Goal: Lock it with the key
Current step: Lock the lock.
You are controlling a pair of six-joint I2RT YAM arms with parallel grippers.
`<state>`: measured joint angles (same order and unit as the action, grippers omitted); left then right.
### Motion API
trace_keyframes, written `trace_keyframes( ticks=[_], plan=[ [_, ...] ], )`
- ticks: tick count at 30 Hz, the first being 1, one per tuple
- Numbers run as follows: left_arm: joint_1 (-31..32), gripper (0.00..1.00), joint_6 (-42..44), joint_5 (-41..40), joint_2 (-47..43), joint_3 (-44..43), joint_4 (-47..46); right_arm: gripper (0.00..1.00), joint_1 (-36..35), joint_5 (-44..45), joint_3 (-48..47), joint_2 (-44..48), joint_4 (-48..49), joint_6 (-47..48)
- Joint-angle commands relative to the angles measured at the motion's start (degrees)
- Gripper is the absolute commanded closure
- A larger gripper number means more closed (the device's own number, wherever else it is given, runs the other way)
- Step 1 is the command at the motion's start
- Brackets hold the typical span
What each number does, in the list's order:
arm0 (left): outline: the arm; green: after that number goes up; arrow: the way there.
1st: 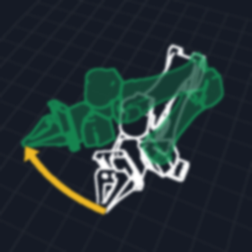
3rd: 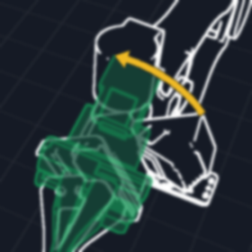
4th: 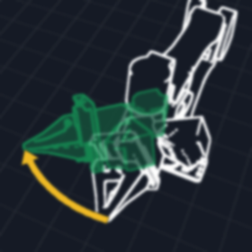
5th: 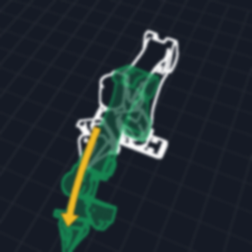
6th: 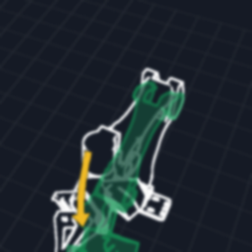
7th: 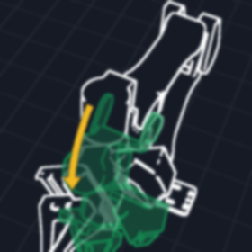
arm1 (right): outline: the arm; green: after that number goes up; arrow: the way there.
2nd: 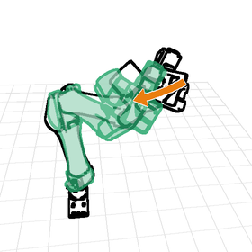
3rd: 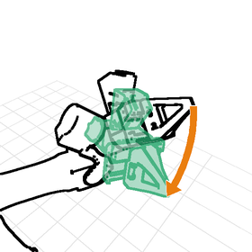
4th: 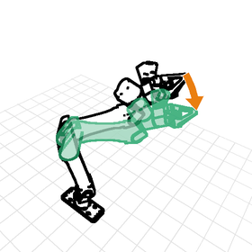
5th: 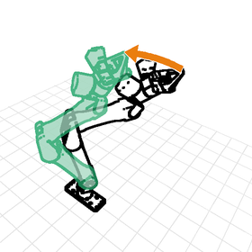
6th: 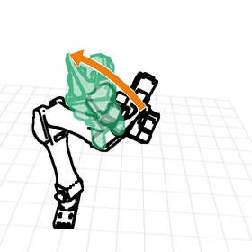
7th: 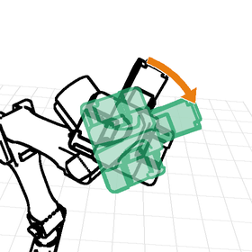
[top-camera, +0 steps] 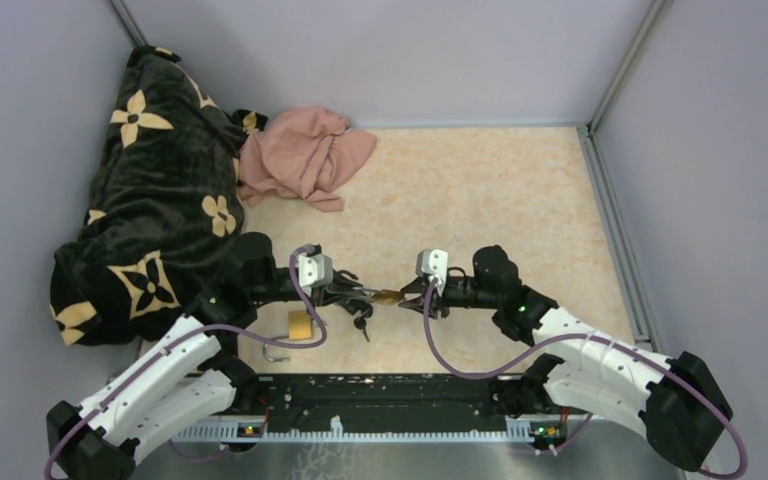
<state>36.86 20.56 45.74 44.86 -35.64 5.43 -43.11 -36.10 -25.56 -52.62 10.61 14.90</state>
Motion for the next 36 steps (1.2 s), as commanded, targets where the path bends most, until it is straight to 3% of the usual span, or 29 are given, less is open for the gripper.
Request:
trace_keyframes(
  ticks=[1,5,13,17,22,36],
  plan=[
    [-0.2,1.00,-0.3,2.5,-1.2,-0.1,-5.0,0.70,-0.5,-1.2,-0.4,0.9,4.4,-0.7],
    [-0.2,1.00,-0.6,2.7,-1.1,0.1,-6.9,0.86,-0.5,-1.8,-0.7,0.3,4.6,-0.7],
    [-0.2,1.00,-0.6,2.8,-1.4,0.1,-6.7,1.00,-0.5,-1.9,-0.5,0.6,4.8,-0.4],
    [-0.8,1.00,1.7,2.4,-1.3,-1.9,-4.5,1.00,-0.3,-0.3,0.8,0.5,5.8,-0.1],
    [-1.9,1.00,7.3,1.6,-1.5,-6.9,5.1,1.00,2.1,-0.3,2.9,-2.6,11.9,-0.9],
    [-3.3,1.00,15.2,-3.5,-3.7,-12.8,16.7,1.00,5.0,3.0,2.6,-6.4,8.6,3.0]
  ],
)
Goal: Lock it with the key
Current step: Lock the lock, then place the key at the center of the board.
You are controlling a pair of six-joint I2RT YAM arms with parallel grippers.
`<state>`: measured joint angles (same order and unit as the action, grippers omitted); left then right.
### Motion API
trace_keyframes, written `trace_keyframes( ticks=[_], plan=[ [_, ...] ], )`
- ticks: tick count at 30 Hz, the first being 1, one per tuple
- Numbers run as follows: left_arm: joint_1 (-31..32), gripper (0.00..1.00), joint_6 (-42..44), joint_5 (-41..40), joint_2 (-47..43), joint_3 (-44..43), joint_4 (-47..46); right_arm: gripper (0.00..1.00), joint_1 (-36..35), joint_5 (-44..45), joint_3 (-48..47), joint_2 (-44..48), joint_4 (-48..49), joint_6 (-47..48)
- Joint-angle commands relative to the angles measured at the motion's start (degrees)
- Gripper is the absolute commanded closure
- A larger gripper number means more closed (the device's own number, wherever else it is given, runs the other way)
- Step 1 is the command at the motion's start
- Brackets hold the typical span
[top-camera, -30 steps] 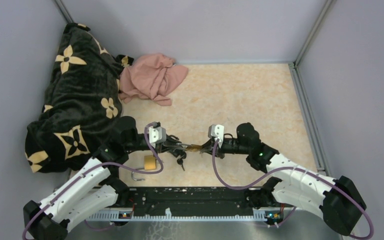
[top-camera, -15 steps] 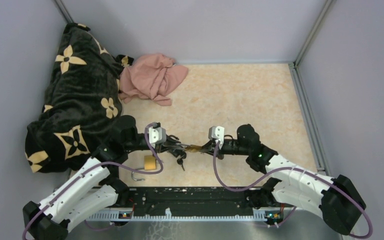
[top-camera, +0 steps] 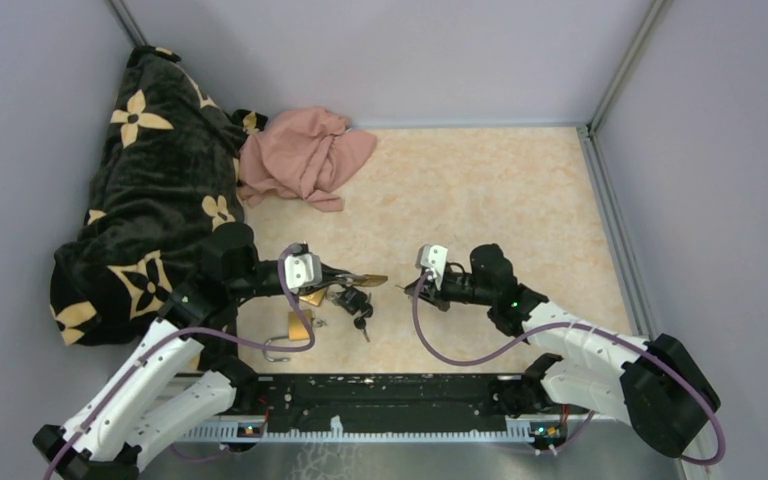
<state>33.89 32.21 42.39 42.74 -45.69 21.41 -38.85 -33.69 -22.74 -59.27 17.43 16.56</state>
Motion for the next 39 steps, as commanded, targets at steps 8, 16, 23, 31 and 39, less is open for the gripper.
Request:
trace_keyframes(
  ticks=[8,16,23,31,39],
  plan=[
    [-0.5,1.00,1.0,-2.5,-2.0,-1.8,-0.7,1.00,1.1,2.3,-0.4,0.3,2.0,0.3],
    [-0.5,1.00,-25.9,-6.4,1.7,6.9,-19.9,1.00,8.5,12.0,-5.6,-2.7,4.9,-16.8],
    [-0.4,1.00,-43.4,-7.8,12.4,11.9,-39.5,1.00,18.4,14.9,-14.9,-14.5,-5.6,-25.5],
    [0.1,1.00,-48.2,-11.0,20.7,14.1,-51.3,1.00,29.5,11.1,-22.7,-31.1,-8.8,-31.9],
    [0.6,1.00,-48.2,-11.7,21.1,16.6,-57.1,1.00,30.7,13.2,-29.3,-40.9,-12.5,-32.5]
  ],
)
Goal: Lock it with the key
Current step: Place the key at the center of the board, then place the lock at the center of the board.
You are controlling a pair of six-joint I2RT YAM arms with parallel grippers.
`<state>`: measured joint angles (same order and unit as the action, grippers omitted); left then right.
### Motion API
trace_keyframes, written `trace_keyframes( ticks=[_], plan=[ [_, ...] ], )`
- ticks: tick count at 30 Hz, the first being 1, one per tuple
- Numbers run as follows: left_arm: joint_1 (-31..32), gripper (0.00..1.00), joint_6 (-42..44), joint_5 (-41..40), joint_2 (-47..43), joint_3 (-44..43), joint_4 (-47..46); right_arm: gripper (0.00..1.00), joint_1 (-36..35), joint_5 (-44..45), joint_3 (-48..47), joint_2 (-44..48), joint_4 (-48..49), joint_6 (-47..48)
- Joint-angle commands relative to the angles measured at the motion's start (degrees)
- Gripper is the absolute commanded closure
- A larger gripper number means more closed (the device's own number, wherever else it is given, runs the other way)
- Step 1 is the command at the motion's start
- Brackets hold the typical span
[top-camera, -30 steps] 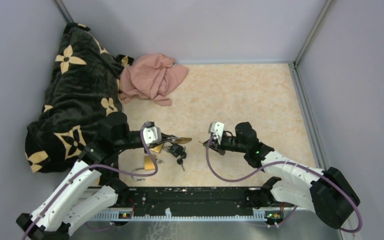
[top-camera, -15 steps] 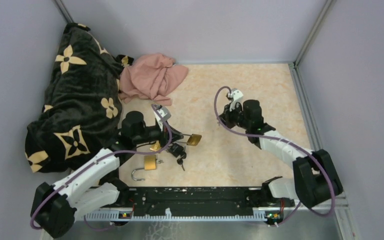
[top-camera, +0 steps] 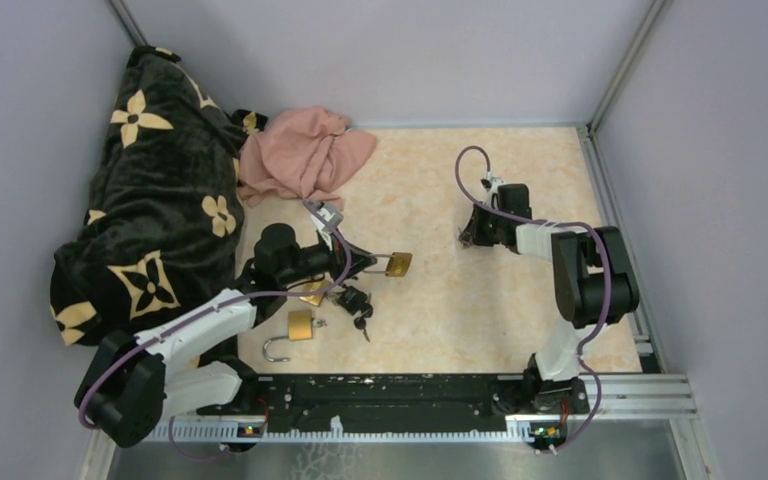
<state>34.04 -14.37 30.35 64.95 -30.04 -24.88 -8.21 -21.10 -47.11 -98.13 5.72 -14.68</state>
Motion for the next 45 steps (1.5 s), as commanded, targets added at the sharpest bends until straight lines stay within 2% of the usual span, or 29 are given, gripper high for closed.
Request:
trace_keyframes(
  ticks=[1,3,9,12,13,14,15,16,17,19,22,24,26,31,34,36,39,44,45],
  plan=[
    [0.6,1.00,-1.4,0.5,-1.3,1.4,-11.3,1.00,0.1,1.3,-5.8,-2.9,-1.8,-1.0],
    [0.6,1.00,-1.2,0.7,-1.6,2.3,-12.0,0.97,0.1,3.2,-7.3,-4.2,-3.7,-0.6],
    [0.6,1.00,-1.9,0.5,-2.5,3.7,-13.6,0.59,0.0,6.0,-10.3,-3.9,-8.6,1.8],
    [0.6,1.00,-1.2,0.9,-3.1,4.0,-13.5,0.45,-0.1,6.5,-12.0,-1.7,-11.8,4.1],
    [0.6,1.00,-1.0,0.9,-3.3,4.1,-13.5,0.33,-0.4,6.1,-12.3,-0.5,-12.4,5.1],
    [0.7,1.00,-0.6,0.9,-3.6,4.2,-13.5,0.16,-1.0,5.6,-12.3,1.2,-12.5,6.8],
    [0.7,1.00,-0.3,0.9,-3.9,4.5,-13.6,0.09,-2.2,5.1,-11.9,3.3,-12.4,9.1],
    [0.6,1.00,0.1,1.0,-4.2,4.7,-13.6,0.07,-3.9,4.1,-11.4,5.4,-12.3,12.5],
    [0.6,1.00,0.6,1.0,-4.5,4.9,-13.5,0.07,-5.9,2.2,-10.8,7.9,-12.2,17.1],
    [0.6,1.00,1.5,1.1,-5.3,5.2,-13.2,0.07,-9.9,-7.0,-8.6,12.7,-11.3,24.9],
    [0.6,1.00,3.6,1.7,-6.5,5.3,-12.4,0.09,-14.5,-27.3,-2.6,19.5,-3.3,29.3],
    [0.5,1.00,5.1,2.6,-7.4,5.2,-11.8,0.08,-16.2,-36.1,1.7,23.5,3.1,30.5],
    [0.5,1.00,6.0,3.7,-8.2,5.4,-11.5,0.05,-18.3,-39.0,5.1,25.7,7.4,31.3],
    [0.6,1.00,6.2,6.8,-9.2,5.9,-12.2,0.05,-22.7,-38.6,3.0,25.2,-1.3,38.5],
    [0.6,1.00,6.4,8.3,-9.6,6.0,-12.4,0.09,-24.2,-35.4,1.5,23.3,-4.2,40.3],
    [0.6,1.00,6.8,9.4,-9.8,6.0,-12.3,0.17,-24.6,-35.4,0.7,22.2,-4.4,39.9],
    [0.7,1.00,6.9,10.1,-10.2,5.9,-11.5,0.39,-25.4,-35.4,-0.1,21.4,-4.4,39.3],
    [0.7,1.00,7.1,10.4,-10.4,5.9,-11.4,0.62,-26.5,-34.5,0.4,21.5,-3.6,39.0],
    [0.6,1.00,7.2,10.6,-10.4,5.9,-11.4,0.69,-26.5,-34.6,0.5,21.5,-3.4,38.7]
  ],
)
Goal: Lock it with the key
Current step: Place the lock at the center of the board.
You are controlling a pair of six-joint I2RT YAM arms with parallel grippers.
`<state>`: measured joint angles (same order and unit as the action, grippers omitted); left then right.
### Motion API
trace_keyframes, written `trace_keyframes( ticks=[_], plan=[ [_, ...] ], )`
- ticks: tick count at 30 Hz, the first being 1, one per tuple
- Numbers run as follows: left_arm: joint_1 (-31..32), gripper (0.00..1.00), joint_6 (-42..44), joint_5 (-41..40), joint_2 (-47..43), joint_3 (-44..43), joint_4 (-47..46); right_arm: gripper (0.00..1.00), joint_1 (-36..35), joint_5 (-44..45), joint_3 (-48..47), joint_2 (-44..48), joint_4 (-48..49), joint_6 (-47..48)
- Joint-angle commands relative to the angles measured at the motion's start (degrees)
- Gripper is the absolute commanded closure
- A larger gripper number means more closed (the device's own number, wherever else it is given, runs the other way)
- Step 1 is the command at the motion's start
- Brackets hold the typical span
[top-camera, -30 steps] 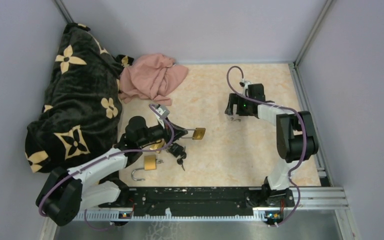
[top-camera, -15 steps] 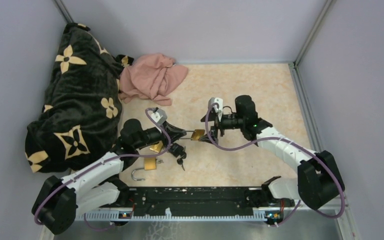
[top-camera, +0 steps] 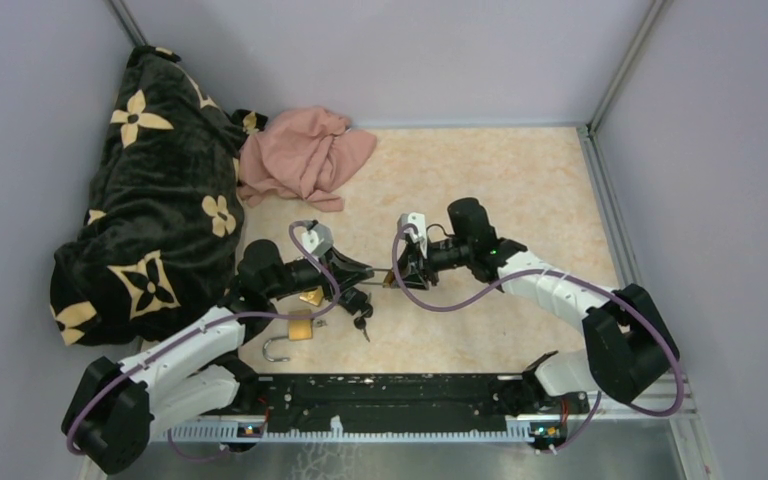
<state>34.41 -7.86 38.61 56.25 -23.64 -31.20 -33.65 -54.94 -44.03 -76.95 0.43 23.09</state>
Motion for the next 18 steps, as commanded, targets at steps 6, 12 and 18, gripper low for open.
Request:
trace_keyframes(
  ticks=[6,12,18],
  plan=[
    [0.2,1.00,0.6,2.6,-1.9,-0.5,-5.0,1.00,-1.1,0.8,-2.8,0.5,1.5,-0.9],
    [0.3,0.02,0.4,-3.0,-3.4,0.8,-3.9,1.00,-0.1,5.5,-3.5,-0.1,4.1,-9.4],
    [-0.2,0.01,1.2,-10.1,-6.2,2.4,-0.9,1.00,6.4,6.3,-3.5,-3.4,10.2,-26.5]
  ],
)
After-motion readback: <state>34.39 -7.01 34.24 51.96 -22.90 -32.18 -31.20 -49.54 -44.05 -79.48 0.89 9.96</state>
